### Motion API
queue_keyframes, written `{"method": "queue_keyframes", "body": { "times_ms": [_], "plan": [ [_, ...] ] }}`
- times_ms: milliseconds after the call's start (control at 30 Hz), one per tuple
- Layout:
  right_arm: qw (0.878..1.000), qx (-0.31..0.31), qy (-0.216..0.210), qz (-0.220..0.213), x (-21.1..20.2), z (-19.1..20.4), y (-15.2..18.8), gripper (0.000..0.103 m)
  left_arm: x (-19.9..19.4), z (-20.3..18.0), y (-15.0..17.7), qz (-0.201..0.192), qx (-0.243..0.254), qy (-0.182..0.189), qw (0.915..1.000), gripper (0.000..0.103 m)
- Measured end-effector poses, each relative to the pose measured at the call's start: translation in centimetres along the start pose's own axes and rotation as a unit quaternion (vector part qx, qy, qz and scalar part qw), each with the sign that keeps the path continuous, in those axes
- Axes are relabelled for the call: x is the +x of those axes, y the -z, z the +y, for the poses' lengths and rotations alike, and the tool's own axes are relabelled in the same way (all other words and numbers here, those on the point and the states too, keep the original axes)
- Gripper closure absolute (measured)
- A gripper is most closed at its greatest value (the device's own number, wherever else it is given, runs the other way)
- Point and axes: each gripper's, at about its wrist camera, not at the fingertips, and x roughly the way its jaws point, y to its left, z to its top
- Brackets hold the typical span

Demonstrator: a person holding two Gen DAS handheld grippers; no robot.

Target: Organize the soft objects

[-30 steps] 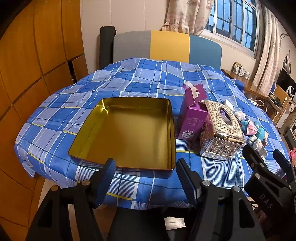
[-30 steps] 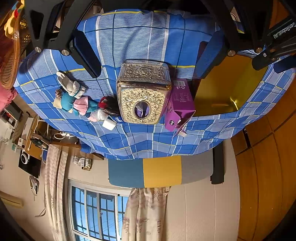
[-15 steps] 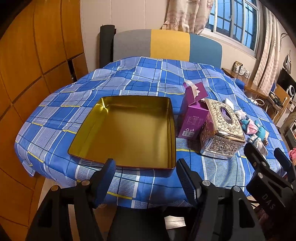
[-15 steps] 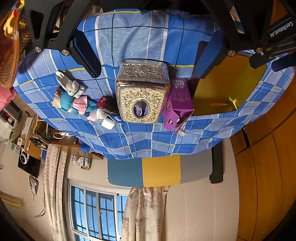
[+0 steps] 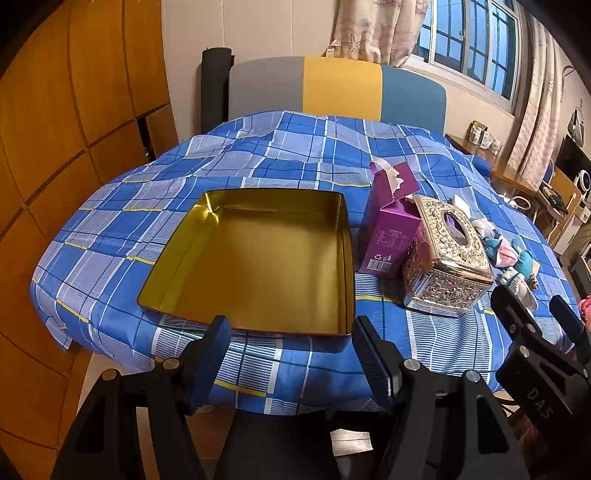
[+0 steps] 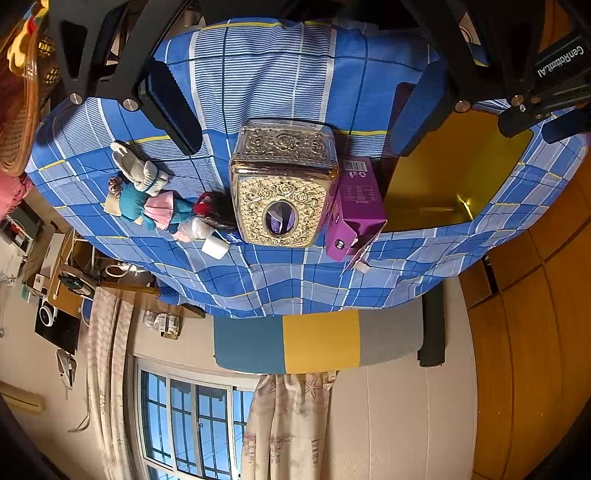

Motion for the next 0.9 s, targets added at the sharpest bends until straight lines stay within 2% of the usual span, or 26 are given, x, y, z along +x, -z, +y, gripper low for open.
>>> {"method": "queue_keyframes", "body": {
  "times_ms": [500, 900],
  "plan": [
    [1.0, 0.0, 0.003, -0.001, 0.1, -0.2, 0.0, 0.0, 0.5, 0.0, 0.2, 0.01, 0.002, -0.003, 0.9999, 0.034],
    [1.0, 0.006, 0.008, -0.014, -0.2, -1.2, -0.9, 0.0, 1.4, 0.9, -0.4, 0.027, -0.019, -0.007, 0.9994, 0.034]
  ]
}}
